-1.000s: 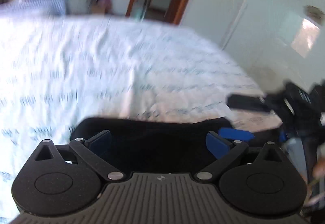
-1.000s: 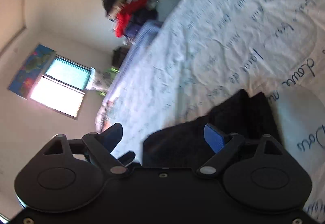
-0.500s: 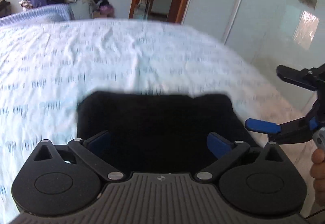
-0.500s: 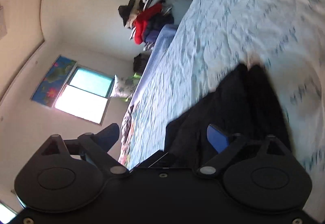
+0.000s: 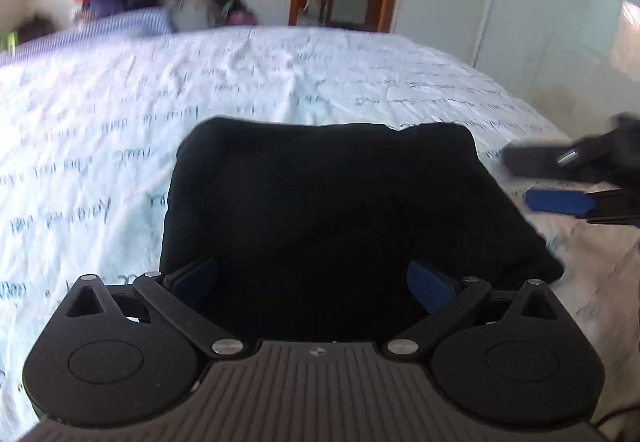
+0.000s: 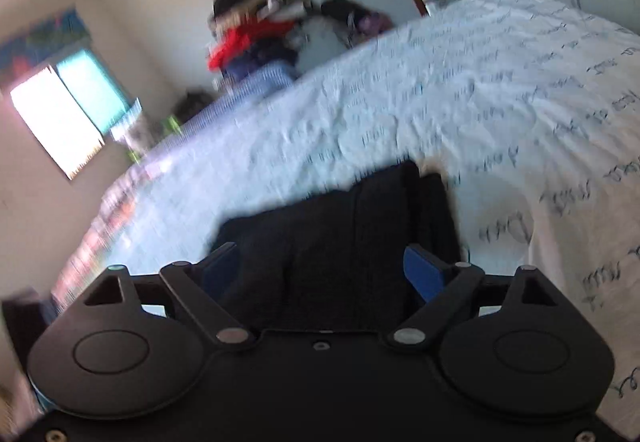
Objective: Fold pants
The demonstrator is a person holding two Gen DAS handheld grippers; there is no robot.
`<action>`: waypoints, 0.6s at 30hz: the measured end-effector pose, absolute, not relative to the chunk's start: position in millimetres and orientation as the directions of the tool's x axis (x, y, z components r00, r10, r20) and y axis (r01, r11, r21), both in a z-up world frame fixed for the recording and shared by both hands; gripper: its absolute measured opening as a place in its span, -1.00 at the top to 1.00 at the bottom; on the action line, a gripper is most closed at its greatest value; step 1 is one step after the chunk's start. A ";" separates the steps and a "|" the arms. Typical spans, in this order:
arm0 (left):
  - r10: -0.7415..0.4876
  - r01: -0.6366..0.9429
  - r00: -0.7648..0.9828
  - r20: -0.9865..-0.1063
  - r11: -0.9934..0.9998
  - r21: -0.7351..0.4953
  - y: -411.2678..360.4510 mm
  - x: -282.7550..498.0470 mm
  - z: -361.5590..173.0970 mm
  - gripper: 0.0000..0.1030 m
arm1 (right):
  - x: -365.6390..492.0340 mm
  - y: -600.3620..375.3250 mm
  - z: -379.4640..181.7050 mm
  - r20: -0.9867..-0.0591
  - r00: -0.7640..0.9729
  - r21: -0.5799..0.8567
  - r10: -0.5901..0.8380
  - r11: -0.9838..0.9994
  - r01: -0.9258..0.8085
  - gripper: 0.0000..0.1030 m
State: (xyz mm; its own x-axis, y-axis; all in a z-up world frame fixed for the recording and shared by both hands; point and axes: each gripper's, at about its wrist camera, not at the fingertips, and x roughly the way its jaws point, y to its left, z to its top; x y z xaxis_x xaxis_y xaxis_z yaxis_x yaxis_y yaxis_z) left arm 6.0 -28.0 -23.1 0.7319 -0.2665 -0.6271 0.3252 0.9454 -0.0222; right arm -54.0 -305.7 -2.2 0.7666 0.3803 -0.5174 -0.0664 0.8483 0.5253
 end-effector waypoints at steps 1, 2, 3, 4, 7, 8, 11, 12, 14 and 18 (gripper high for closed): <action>-0.252 0.330 0.739 -0.625 0.944 0.010 -30.2 2.5 -22.0 -1.00 | -49.6 -303.4 -17.3 -0.564 0.727 0.518 0.392 0.854 -0.058 -0.75; -0.253 0.334 0.736 -0.627 0.943 0.011 -29.9 0.8 -18.3 -0.97 | -48.5 -302.5 -25.0 -0.583 0.717 0.508 0.382 0.860 -0.046 -0.75; -0.262 0.335 0.736 -0.624 0.942 -0.002 -26.9 -0.6 -13.1 -0.94 | -52.7 -305.0 -23.2 -0.566 0.734 0.502 0.375 0.863 -0.054 -0.75; -0.267 0.330 0.740 -0.617 0.944 -0.013 -23.6 -1.6 -8.0 -0.94 | -52.0 -306.1 -14.8 -0.567 0.736 0.499 0.370 0.865 -0.052 -0.76; -0.261 0.297 0.766 -0.588 0.954 -0.036 -16.8 0.0 4.3 -0.97 | -50.7 -309.5 12.9 -0.499 0.788 0.497 0.362 0.864 -0.082 -0.76; -0.258 0.290 0.765 -0.590 0.956 -0.043 -17.1 3.8 3.7 -0.97 | -47.5 -303.6 21.3 -0.487 0.802 0.473 0.347 0.876 -0.092 -0.77; -0.244 0.284 0.720 -0.649 0.958 -0.044 -24.0 17.0 -14.1 -0.99 | -32.3 -284.6 22.3 -0.536 0.783 0.397 0.317 0.913 -0.098 -0.77; -0.238 0.289 0.720 -0.652 0.957 -0.031 -25.3 17.5 -22.6 -1.00 | -23.5 -279.1 14.8 -0.567 0.758 0.374 0.322 0.921 -0.111 -0.78; -0.236 0.298 0.743 -0.626 0.954 -0.006 -26.3 11.0 -24.3 -1.00 | -11.1 -270.9 -8.2 -0.654 0.694 0.326 0.303 0.940 -0.104 -0.79; -0.243 0.275 0.751 -0.614 0.961 -0.044 -17.0 3.8 -4.2 -0.98 | -29.8 -273.1 4.7 -0.624 0.732 0.312 0.273 0.946 -0.087 -0.80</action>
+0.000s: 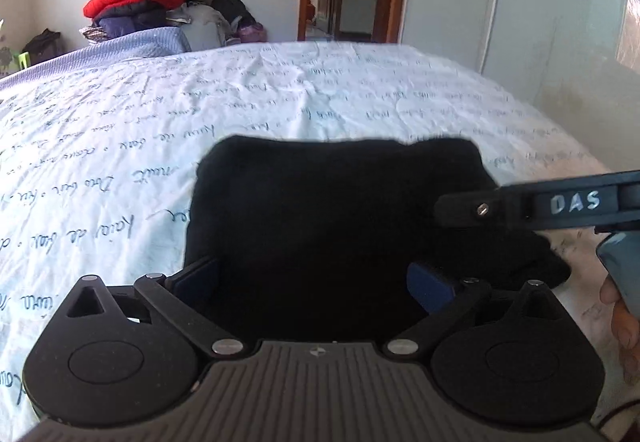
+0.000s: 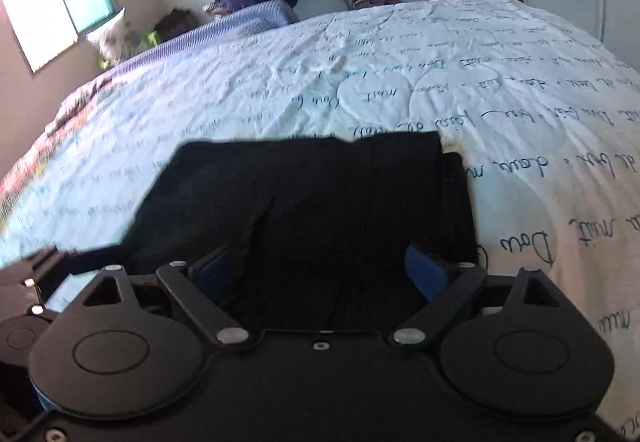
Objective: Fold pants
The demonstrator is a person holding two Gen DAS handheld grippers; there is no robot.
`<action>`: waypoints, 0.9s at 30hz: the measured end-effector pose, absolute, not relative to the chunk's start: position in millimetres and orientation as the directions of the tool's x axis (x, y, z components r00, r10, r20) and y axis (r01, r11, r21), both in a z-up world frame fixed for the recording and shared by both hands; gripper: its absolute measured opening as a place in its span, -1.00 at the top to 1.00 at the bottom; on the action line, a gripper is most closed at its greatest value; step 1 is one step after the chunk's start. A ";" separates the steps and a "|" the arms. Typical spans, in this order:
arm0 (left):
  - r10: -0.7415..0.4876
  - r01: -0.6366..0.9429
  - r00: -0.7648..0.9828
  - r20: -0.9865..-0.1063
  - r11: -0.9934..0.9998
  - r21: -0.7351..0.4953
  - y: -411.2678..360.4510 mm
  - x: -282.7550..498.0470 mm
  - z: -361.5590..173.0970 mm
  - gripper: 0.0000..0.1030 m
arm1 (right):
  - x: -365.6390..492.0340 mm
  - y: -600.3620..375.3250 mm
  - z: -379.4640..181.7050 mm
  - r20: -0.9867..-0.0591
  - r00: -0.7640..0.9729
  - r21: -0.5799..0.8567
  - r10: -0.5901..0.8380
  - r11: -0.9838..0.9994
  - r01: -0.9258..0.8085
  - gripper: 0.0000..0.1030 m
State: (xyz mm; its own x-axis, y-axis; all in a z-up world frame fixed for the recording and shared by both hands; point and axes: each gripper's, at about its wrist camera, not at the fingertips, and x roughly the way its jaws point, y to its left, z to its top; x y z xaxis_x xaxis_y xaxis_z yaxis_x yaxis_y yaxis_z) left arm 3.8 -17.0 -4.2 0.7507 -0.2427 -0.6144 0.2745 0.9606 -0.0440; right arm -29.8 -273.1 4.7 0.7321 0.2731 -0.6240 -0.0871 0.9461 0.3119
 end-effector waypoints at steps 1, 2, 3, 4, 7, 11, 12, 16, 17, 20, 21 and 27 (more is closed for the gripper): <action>-0.244 0.264 0.757 -0.607 0.963 -0.058 -14.9 4.1 -0.8 -0.98 | -35.5 -275.2 12.7 -0.594 0.759 0.322 0.267 0.943 -0.080 -0.81; -0.242 0.254 0.758 -0.606 0.965 -0.067 -14.7 6.0 1.1 -0.98 | -38.7 -275.7 18.4 -0.573 0.781 0.309 0.247 0.948 -0.074 -0.82; -0.237 0.247 0.754 -0.613 0.966 -0.070 -15.7 9.0 -0.1 -0.99 | -40.9 -274.2 22.0 -0.563 0.798 0.283 0.216 0.957 -0.059 -0.87; -0.223 0.237 0.740 -0.635 0.969 -0.064 -18.0 12.8 -4.8 -0.98 | -40.3 -270.8 20.6 -0.571 0.800 0.254 0.185 0.966 -0.043 -0.92; -0.163 0.238 0.748 -0.643 0.971 0.031 -29.3 11.4 -23.0 -0.98 | -27.3 -261.0 -14.3 -0.689 0.714 0.163 0.124 0.987 -0.014 -0.98; -0.153 0.220 0.762 -0.629 0.975 0.030 -29.6 3.5 -17.6 -0.97 | -39.7 -265.5 -16.6 -0.659 0.743 0.162 0.117 0.987 -0.012 -1.00; -0.159 0.216 0.758 -0.633 0.976 0.013 -27.6 4.4 -15.2 -0.98 | -41.7 -267.7 -11.7 -0.646 0.754 0.172 0.119 0.985 -0.007 -1.00; -0.147 0.202 0.749 -0.646 0.979 0.011 -26.3 7.8 -12.4 -0.97 | -36.9 -274.3 3.6 -0.621 0.774 0.183 0.119 0.983 -0.004 -1.00; -0.142 0.202 0.750 -0.646 0.979 0.020 -27.5 7.4 -12.3 -0.98 | -31.9 -275.1 4.5 -0.627 0.770 0.182 0.118 0.983 -0.003 -1.00; -0.134 0.208 0.752 -0.645 0.977 0.039 -30.1 9.9 -9.3 -0.97 | -13.8 -273.8 8.0 -0.645 0.754 0.177 0.126 0.984 -0.014 -1.00; -0.131 0.204 0.754 -0.644 0.978 0.039 -29.9 13.3 -7.4 -0.97 | -6.6 -272.7 9.9 -0.644 0.752 0.184 0.140 0.983 -0.025 -1.00; -0.130 0.197 0.728 -0.673 0.980 0.023 -28.8 33.0 -12.7 -0.99 | 33.0 -266.4 14.2 -0.643 0.734 0.238 0.218 0.968 -0.079 -1.00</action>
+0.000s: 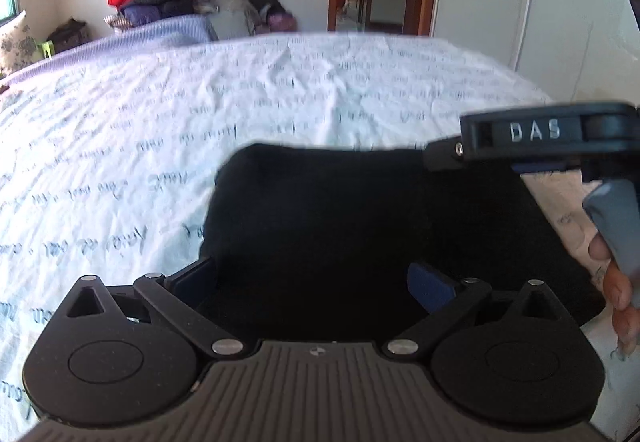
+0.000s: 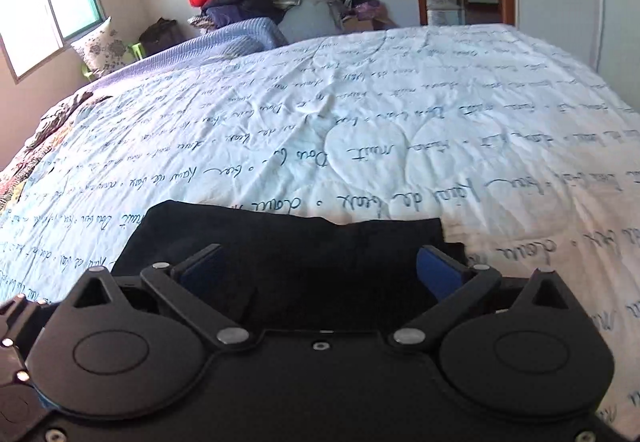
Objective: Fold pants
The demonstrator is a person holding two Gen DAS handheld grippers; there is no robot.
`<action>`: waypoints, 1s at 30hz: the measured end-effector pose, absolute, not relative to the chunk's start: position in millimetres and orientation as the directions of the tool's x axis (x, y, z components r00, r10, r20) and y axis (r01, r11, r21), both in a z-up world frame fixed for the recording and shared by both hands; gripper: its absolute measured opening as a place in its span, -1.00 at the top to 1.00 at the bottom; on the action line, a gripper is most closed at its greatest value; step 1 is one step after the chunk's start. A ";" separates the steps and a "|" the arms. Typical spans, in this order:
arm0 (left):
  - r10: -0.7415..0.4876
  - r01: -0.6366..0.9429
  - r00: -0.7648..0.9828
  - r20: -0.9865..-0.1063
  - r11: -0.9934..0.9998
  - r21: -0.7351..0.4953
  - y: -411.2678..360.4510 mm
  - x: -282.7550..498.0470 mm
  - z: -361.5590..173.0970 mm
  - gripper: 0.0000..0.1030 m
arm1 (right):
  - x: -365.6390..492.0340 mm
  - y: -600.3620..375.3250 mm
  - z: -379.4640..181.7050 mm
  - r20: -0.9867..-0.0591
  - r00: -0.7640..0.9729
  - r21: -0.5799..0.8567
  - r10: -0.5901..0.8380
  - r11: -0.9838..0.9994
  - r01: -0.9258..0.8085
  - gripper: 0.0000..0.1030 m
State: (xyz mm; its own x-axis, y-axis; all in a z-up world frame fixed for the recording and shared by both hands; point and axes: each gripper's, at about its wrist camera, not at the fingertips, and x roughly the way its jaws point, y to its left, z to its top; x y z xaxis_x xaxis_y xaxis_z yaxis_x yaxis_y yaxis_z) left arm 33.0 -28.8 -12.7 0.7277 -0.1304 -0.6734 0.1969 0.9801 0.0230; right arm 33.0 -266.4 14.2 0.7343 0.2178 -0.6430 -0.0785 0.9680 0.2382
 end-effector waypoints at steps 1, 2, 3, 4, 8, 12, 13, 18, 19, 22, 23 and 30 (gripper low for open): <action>-0.124 0.203 0.733 -0.669 0.978 0.041 -29.5 32.9 -18.1 -1.00 | 39.0 -265.6 7.9 -0.663 0.713 0.243 0.229 0.966 -0.084 -1.00; -0.124 0.211 0.745 -0.656 0.976 0.055 -29.8 30.7 -21.4 -1.00 | 43.7 -265.9 0.1 -0.683 0.692 0.241 0.234 0.966 -0.089 -1.00; -0.127 0.216 0.753 -0.645 0.974 0.060 -29.3 28.3 -22.3 -1.00 | 45.4 -267.2 -6.6 -0.692 0.683 0.235 0.233 0.968 -0.092 -1.00; -0.130 0.218 0.753 -0.645 0.974 0.059 -28.6 26.9 -21.5 -1.00 | 43.2 -269.4 -10.1 -0.682 0.690 0.235 0.242 0.966 -0.106 -1.00; -0.127 0.199 0.744 -0.656 0.979 0.036 -24.7 25.9 -11.1 -0.98 | 31.7 -285.3 3.9 -0.651 0.715 0.306 0.254 0.950 -0.060 -1.00; -0.120 0.192 0.739 -0.662 0.981 0.037 -24.2 28.9 -15.7 -1.00 | 13.7 -293.0 9.3 -0.602 0.758 0.328 0.251 0.943 -0.052 -1.00; -0.112 0.193 0.746 -0.656 0.980 0.053 -25.7 28.0 -18.7 -1.00 | 14.4 -289.6 0.2 -0.633 0.740 0.290 0.229 0.956 -0.047 -1.00; -0.111 0.189 0.748 -0.654 0.981 0.050 -24.5 26.4 -16.8 -1.00 | 5.4 -286.2 -14.8 -0.663 0.724 0.236 0.191 0.971 -0.039 -1.00; -0.108 0.181 0.744 -0.660 0.983 0.043 -23.1 26.6 -14.8 -0.99 | 0.5 -290.5 -8.9 -0.649 0.736 0.263 0.192 0.965 -0.020 -1.00; -0.105 0.165 0.736 -0.669 0.986 0.026 -20.2 25.3 -11.4 -0.99 | -15.9 -296.5 7.3 -0.596 0.783 0.291 0.179 0.957 0.003 -1.00; -0.104 0.163 0.737 -0.668 0.986 0.026 -20.1 24.0 -11.7 -0.99 | -18.6 -295.1 9.6 -0.595 0.787 0.275 0.164 0.961 0.008 -1.00; -0.090 0.163 0.736 -0.671 0.986 0.046 -20.5 20.2 -11.7 -0.99 | -16.8 -294.0 -23.5 -0.683 0.716 0.213 0.148 0.977 0.001 -1.00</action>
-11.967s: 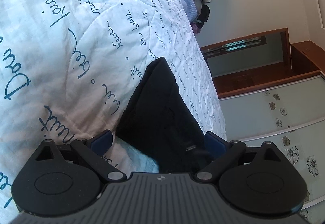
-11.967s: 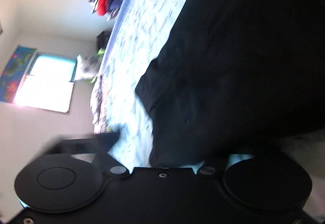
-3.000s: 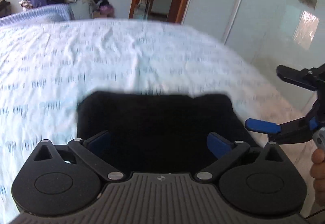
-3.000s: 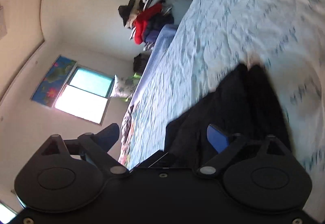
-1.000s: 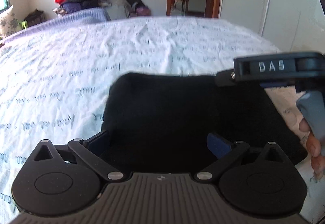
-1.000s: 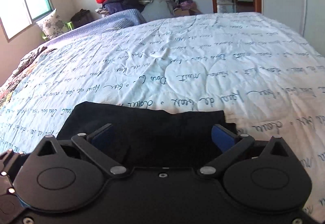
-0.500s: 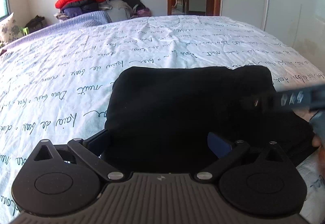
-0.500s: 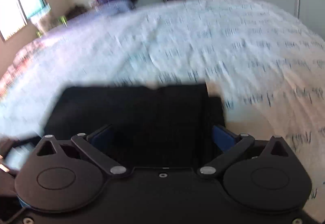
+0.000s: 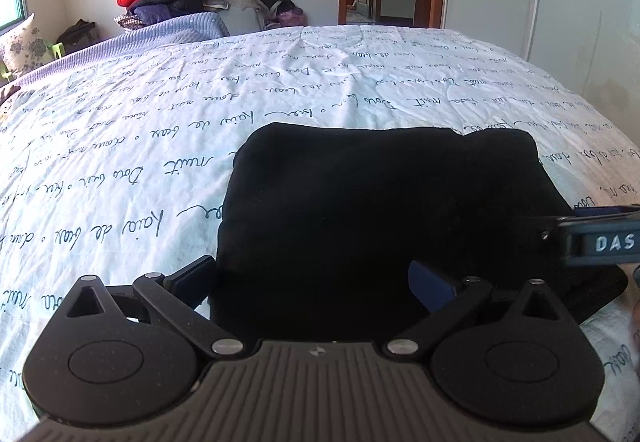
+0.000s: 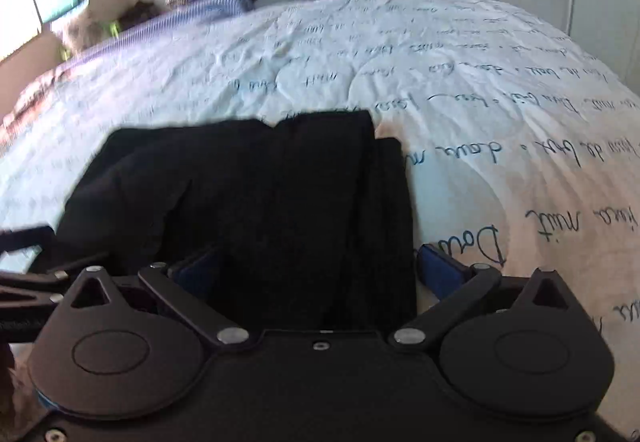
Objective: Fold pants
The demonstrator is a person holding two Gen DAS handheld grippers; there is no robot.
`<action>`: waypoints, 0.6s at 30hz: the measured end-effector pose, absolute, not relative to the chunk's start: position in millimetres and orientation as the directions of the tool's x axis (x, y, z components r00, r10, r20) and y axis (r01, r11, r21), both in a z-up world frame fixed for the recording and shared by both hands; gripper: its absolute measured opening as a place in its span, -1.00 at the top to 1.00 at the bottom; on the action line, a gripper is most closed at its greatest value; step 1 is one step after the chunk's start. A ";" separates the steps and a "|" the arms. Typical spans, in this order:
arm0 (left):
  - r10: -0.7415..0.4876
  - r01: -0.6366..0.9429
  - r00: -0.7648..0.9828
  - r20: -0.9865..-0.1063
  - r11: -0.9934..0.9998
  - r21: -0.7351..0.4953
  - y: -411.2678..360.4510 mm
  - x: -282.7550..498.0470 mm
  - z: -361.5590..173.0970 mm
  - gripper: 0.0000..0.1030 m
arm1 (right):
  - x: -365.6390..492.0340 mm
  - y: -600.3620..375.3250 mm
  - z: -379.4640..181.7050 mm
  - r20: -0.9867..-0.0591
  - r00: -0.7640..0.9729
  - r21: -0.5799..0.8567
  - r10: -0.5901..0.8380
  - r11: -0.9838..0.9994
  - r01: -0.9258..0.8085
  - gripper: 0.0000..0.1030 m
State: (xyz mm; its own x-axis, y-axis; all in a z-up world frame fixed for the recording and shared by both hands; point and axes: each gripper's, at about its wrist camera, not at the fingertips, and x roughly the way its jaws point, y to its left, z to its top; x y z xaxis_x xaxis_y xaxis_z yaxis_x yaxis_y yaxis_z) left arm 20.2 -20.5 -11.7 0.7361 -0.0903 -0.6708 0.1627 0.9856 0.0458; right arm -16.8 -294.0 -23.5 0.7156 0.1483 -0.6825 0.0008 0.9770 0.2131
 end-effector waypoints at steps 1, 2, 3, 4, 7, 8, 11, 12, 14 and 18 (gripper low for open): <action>-0.094 0.155 0.733 -0.674 0.987 0.030 -18.4 18.9 -8.1 -0.98 | -19.0 -296.4 -17.2 -0.689 0.710 0.223 0.146 0.975 0.016 -1.00; -0.104 0.152 0.733 -0.672 0.988 0.014 -16.4 17.1 -5.5 -0.98 | -22.0 -297.2 -10.1 -0.680 0.719 0.226 0.141 0.974 0.024 -1.00; -0.113 0.151 0.736 -0.667 0.989 -0.001 -15.0 15.3 -3.4 -0.98 | -25.1 -297.3 -4.4 -0.664 0.735 0.225 0.140 0.974 0.017 -1.00; -0.114 0.151 0.738 -0.665 0.988 -0.002 -15.1 14.4 -3.4 -0.99 | -28.2 -295.5 0.5 -0.650 0.747 0.217 0.142 0.976 0.003 -1.00; -0.090 0.153 0.728 -0.680 0.988 0.033 -19.9 15.0 -13.1 -1.00 | -26.2 -287.4 -5.4 -0.673 0.730 0.167 0.120 0.986 -0.008 -1.00; -0.089 0.154 0.735 -0.672 0.987 0.038 -19.7 13.7 -16.2 -1.00 | -22.4 -284.4 -14.8 -0.700 0.703 0.155 0.123 0.988 -0.018 -1.00; -0.096 0.136 0.724 -0.683 0.991 0.005 -13.1 10.1 -13.5 -1.00 | -28.6 -281.9 -21.1 -0.699 0.705 0.149 0.120 0.989 -0.019 -1.00; -0.103 0.130 0.721 -0.685 0.991 -0.012 -10.0 8.0 -10.7 -1.00 | -32.5 -282.1 -16.1 -0.702 0.700 0.161 0.130 0.987 -0.022 -1.00; -0.097 0.121 0.726 -0.681 0.993 -0.012 -7.0 3.5 -5.5 -0.99 | -42.4 -282.9 -7.1 -0.682 0.718 0.181 0.140 0.983 -0.020 -1.00; -0.091 0.121 0.705 -0.703 0.993 -0.006 -5.3 -1.8 -0.2 -0.99 | -63.3 -278.4 3.4 -0.657 0.737 0.190 0.161 0.981 -0.045 -1.00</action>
State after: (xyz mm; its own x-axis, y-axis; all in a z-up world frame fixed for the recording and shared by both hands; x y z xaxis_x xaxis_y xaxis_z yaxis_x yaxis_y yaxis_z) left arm -1.8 -5.3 -0.2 0.7052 -0.0905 -0.7032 0.1211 0.9926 -0.0064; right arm -63.3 -278.4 3.4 0.7366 0.1613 -0.6568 -0.0455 0.9807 0.1899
